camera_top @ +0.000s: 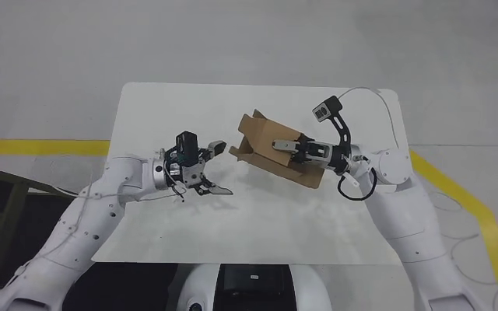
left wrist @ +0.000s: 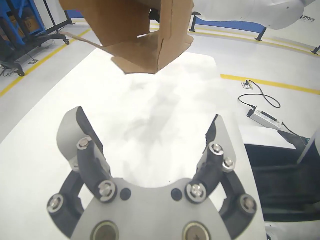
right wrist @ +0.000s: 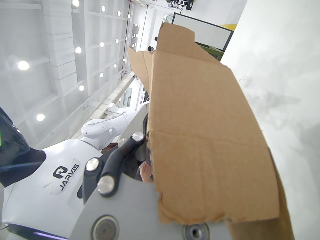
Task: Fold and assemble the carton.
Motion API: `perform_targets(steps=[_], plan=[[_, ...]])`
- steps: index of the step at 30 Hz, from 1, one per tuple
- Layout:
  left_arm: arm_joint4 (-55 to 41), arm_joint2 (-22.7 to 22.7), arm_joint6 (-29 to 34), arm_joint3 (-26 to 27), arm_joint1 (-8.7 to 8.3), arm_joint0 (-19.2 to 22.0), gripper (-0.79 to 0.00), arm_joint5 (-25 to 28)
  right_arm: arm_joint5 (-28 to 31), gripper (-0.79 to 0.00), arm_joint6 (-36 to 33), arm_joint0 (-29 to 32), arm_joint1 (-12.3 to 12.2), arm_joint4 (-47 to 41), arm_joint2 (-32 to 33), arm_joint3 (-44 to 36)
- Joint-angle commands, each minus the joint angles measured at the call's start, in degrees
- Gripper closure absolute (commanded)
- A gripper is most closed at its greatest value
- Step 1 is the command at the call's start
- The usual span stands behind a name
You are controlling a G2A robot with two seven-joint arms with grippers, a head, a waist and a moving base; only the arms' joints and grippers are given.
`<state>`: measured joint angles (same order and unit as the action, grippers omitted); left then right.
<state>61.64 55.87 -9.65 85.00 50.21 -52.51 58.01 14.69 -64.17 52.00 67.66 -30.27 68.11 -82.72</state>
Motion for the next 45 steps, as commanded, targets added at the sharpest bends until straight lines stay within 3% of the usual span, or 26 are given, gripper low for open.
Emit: perform_targets(steps=[1,13,24,45], plan=[[-0.13,-0.72,-1.25,0.16,-0.1,0.08,-0.785,-0.01,0.02,0.0,-0.1,0.23,-0.04,0.28,-0.09,-0.36],[3.7,-4.91,-10.6,-0.76,-0.32,1.98,-0.785,-0.01,1.03,0.0,-0.89,0.35,0.07,-0.63,-1.26,0.24],[2.61,-11.14,-16.98,-2.16,-0.86,6.26,-0.785,-0.01,1.46,0.0,-1.29,0.21,0.31,-1.21,-2.75,0.52],[2.53,-18.69,-21.35,-3.11,-1.92,12.15,-0.785,-0.01,1.39,0.0,-3.28,-0.32,0.52,-0.99,-4.81,-0.26]])
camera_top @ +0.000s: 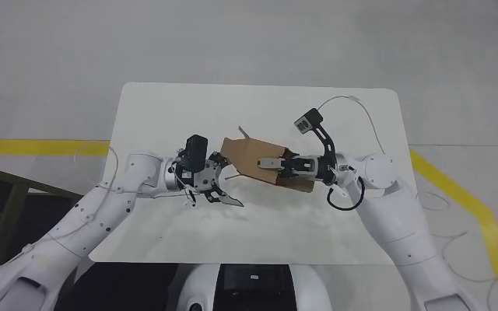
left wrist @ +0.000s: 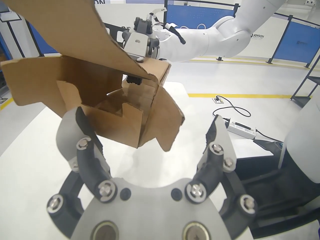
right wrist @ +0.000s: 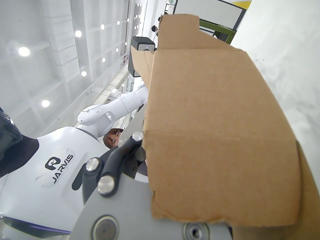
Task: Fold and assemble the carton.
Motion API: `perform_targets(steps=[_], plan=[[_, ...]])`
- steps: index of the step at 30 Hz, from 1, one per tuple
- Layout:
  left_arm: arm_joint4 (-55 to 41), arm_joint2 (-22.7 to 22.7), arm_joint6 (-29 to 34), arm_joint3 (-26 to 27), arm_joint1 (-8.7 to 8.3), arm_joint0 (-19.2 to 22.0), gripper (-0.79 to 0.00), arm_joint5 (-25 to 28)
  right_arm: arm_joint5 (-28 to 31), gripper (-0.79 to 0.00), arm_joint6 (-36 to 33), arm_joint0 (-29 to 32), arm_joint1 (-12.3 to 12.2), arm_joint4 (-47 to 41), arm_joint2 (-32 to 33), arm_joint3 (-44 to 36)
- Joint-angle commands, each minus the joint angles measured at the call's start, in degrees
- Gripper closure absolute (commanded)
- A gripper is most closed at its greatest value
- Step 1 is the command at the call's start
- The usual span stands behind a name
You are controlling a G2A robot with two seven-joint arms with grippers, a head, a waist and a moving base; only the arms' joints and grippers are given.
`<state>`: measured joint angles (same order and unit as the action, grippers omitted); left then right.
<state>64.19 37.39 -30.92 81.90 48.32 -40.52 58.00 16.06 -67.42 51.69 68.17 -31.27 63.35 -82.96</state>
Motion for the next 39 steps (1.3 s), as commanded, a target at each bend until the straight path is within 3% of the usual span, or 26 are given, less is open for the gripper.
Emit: perform_targets(steps=[1,22,39], plan=[[0.03,-0.37,-0.13,-0.01,-0.06,0.33,-0.785,0.0,-0.01,0.0,-0.05,0.0,0.01,0.02,-0.12,-0.06],[1.0,-0.51,-2.57,0.34,-1.33,0.3,-0.785,0.0,-0.11,0.0,0.25,0.36,-0.23,-0.96,0.98,0.0],[1.6,-3.26,-4.6,0.76,-1.5,2.45,-0.785,0.0,-0.35,0.0,-0.86,0.14,-0.15,-2.09,0.32,0.24]])
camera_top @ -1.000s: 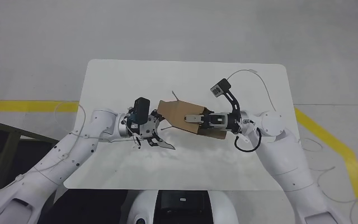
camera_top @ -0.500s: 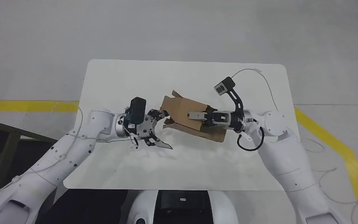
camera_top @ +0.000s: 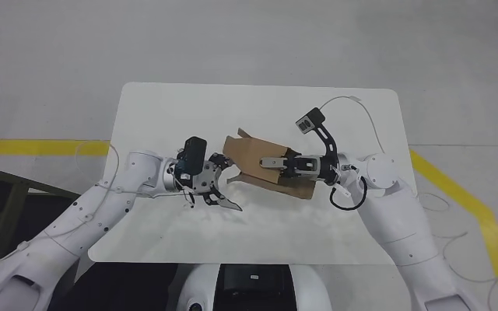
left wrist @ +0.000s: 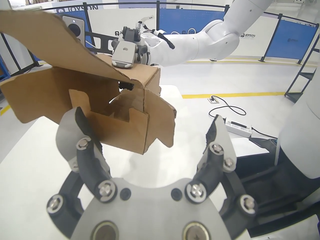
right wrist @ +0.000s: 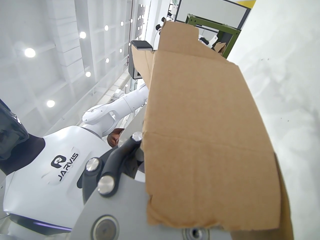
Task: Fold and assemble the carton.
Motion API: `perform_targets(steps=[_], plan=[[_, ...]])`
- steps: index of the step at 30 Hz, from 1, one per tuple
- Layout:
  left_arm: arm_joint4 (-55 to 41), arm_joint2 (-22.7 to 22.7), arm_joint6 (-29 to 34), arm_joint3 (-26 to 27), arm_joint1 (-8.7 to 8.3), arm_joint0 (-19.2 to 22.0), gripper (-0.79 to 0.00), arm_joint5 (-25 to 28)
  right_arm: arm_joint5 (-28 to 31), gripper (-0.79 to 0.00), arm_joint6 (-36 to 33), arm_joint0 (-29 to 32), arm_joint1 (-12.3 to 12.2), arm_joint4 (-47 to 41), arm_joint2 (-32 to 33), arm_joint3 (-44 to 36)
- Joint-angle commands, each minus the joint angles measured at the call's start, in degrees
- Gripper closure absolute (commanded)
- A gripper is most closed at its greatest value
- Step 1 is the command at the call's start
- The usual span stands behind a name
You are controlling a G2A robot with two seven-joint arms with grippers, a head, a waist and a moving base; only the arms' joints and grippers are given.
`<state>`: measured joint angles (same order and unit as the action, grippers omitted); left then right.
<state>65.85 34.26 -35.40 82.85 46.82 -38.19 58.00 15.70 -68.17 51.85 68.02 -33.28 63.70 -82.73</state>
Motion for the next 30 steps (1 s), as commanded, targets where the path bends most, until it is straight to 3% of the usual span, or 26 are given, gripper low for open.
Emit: perform_targets(steps=[1,15,16,18,20,23,26,30], plan=[[-0.19,-0.25,-0.23,-0.34,-0.01,0.22,-0.785,0.0,0.02,0.0,-0.17,-0.04,0.01,-0.13,-0.05,0.05],[-5.76,-7.05,-3.94,-1.7,-0.91,3.82,-0.785,0.0,0.17,0.0,-1.04,-0.23,0.02,-0.76,-0.16,0.21],[-5.87,-7.56,-4.25,-1.75,-1.03,4.14,-0.77,0.0,0.18,0.0,-1.09,-0.22,0.01,-0.76,-0.16,0.19],[-6.05,-8.53,-4.99,-1.83,-1.25,4.7,-0.665,0.0,0.19,0.0,-1.22,-0.2,0.0,-0.82,-0.14,0.19],[-6.28,-9.45,-5.67,-2.01,-1.49,5.22,-0.628,0.0,0.08,0.0,-1.43,-0.21,-0.03,-0.74,-0.13,0.15],[-6.51,-10.82,-6.68,-2.11,-1.81,6.03,-0.474,0.0,0.11,0.0,-1.61,-0.17,-0.06,-0.83,-0.06,0.04],[-6.26,-12.11,-7.71,-2.09,-2.12,6.84,-0.468,0.0,0.15,0.0,-1.65,-0.11,-0.08,-0.86,-0.01,0.0],[-5.9,-13.39,-9.06,-2.46,-2.49,7.82,-0.52,0.0,0.0,0.0,-1.76,-0.04,-0.12,-0.83,0.02,-0.08]])
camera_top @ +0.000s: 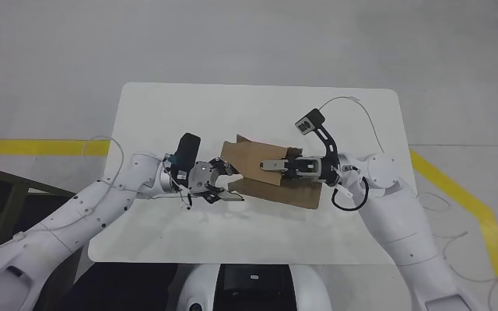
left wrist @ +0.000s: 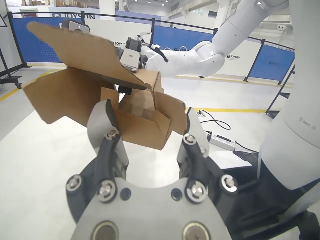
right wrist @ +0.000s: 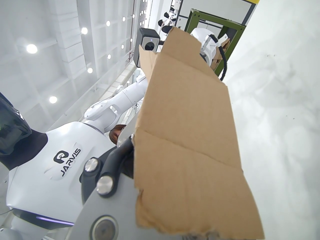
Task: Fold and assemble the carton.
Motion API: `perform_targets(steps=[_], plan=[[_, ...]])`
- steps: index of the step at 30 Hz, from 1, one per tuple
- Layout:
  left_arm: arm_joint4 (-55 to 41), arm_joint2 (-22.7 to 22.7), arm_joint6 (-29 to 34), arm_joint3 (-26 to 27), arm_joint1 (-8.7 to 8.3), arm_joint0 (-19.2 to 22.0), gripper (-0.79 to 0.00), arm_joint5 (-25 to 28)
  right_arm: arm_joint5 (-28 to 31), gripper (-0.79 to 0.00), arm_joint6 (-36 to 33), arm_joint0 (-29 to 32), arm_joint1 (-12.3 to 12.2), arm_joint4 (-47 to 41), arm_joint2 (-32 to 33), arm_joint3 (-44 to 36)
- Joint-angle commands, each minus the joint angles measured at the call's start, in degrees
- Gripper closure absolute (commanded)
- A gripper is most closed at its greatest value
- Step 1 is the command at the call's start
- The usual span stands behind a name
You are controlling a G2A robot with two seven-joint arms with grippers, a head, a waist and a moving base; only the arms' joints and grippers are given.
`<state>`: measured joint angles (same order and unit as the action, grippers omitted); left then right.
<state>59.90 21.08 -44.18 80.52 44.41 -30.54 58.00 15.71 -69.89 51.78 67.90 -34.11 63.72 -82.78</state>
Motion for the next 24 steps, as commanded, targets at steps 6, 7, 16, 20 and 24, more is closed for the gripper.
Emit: perform_targets(steps=[6,7,16,20,24], plan=[[-0.14,-1.54,-1.82,-1.05,-0.44,1.13,-0.496,0.0,-0.16,0.0,-0.47,0.12,-0.04,-0.08,-0.09,-0.18],[-0.16,-1.76,-1.96,-1.1,-0.48,1.3,-0.514,0.0,-0.2,0.0,-0.57,0.1,-0.05,0.01,-0.13,-0.22],[-2.96,-3.5,-2.1,-1.05,-0.7,2.17,-0.677,0.0,-0.19,0.0,-1.18,0.1,-0.03,-0.46,-0.42,-0.56],[-4.53,-4.69,-2.1,-0.79,-0.79,2.85,-0.643,0.0,-0.1,0.0,-1.54,0.11,-0.01,-1.14,-0.5,-0.65],[-6.1,-5.85,-2.1,-0.48,-0.89,3.65,-0.52,0.0,0.01,0.0,-1.78,0.04,0.03,-1.67,-0.57,-0.62]])
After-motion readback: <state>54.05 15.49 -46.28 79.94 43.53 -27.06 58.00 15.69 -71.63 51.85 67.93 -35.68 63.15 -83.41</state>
